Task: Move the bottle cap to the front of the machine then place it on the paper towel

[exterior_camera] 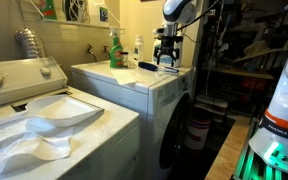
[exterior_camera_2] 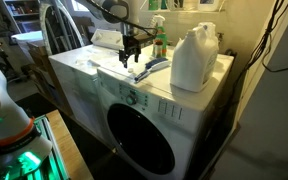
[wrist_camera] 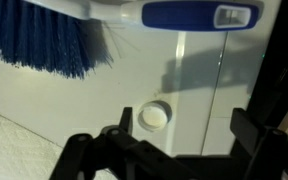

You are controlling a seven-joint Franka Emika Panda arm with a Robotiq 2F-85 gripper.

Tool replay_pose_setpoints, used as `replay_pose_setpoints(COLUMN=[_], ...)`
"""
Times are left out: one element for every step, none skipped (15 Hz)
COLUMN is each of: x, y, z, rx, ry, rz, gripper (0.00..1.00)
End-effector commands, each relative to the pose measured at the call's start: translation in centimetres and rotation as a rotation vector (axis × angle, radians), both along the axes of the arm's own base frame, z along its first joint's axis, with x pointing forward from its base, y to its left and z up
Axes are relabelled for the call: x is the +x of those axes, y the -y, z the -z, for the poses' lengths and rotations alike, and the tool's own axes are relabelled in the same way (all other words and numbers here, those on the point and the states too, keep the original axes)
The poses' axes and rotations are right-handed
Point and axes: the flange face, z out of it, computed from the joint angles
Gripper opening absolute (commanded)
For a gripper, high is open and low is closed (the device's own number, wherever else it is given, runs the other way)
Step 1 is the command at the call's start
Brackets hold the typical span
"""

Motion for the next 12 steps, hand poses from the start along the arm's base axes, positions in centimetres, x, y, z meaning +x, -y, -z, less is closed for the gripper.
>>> replay_pose_setpoints(x=[0.3,0.4,0.6,0.7,0.9,1.0,1.0,1.1,1.2,1.2,1.3,1.4], y=[1.2,1.3,1.4,1.5,1.5,1.5,1.5,1.4,1.2,1.0,0.9,0.8], z=[1.4,1.7,2.0,2.3,2.6,2.9,3.2,3.4,3.7,3.9,4.2,4.3], rx=[0.045,0.05,0.059,0.065,0.071,0.072,0.076,0.075,0.066,0.063,0.057,0.054], ry=[0.025,0.033,0.043,0.045,0.044,0.045,0.039,0.034,0.027,0.02,0.019,0.022], rz=[-0.097,-0.119,-0.133,-0.14,-0.149,-0.153,-0.16,-0.164,-0.165,-0.166,-0.164,-0.167], gripper=[1.0,1.0,1.0,1.0,1.0,1.0,1.0,1.0,1.0,1.0,1.0,1.0])
